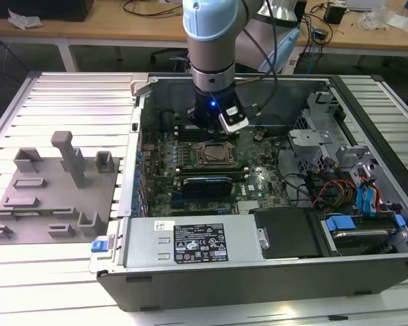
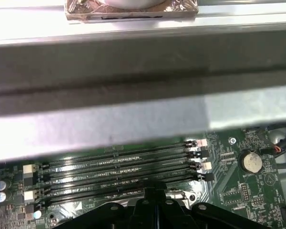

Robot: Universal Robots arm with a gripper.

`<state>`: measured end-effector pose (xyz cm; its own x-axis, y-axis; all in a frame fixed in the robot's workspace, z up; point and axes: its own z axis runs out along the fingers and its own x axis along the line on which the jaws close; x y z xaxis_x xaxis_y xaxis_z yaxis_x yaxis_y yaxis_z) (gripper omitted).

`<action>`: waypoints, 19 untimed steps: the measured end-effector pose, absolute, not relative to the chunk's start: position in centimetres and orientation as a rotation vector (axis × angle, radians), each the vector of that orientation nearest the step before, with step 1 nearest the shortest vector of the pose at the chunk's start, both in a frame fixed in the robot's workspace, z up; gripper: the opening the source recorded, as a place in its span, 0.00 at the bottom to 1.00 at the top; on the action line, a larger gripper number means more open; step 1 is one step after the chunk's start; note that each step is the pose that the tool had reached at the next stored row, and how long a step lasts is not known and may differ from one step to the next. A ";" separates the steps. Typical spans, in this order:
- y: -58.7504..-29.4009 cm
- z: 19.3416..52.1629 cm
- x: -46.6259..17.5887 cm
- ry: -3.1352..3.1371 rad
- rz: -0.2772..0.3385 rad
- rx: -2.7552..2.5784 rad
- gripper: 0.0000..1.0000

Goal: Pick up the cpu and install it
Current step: 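Install the first cpu locking lever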

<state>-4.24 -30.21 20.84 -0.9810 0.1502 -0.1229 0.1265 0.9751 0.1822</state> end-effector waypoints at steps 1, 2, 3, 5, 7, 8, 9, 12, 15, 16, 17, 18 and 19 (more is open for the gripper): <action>-30.1 20.8 -4.3 2.986 0.263 0.212 0.11; -30.0 20.8 -4.3 2.985 0.262 0.214 0.11; -30.0 20.8 -4.4 2.985 0.262 0.215 0.11; -30.0 20.8 -4.6 2.981 0.261 0.218 0.11; -30.0 20.8 -4.9 2.977 0.259 0.220 0.11; -30.0 20.7 -5.0 2.972 0.258 0.221 0.11; -30.0 20.6 -5.0 2.967 0.257 0.222 0.11; -30.0 20.4 -5.2 2.943 0.256 0.225 0.11; -30.0 20.3 -5.5 2.931 0.256 0.225 0.11; -30.0 20.2 -5.6 2.929 0.256 0.226 0.11; -30.0 20.2 -5.6 2.927 0.256 0.228 0.11; -30.0 20.2 -5.7 2.926 0.256 0.229 0.11; -30.0 20.2 -5.8 2.924 0.256 0.230 0.11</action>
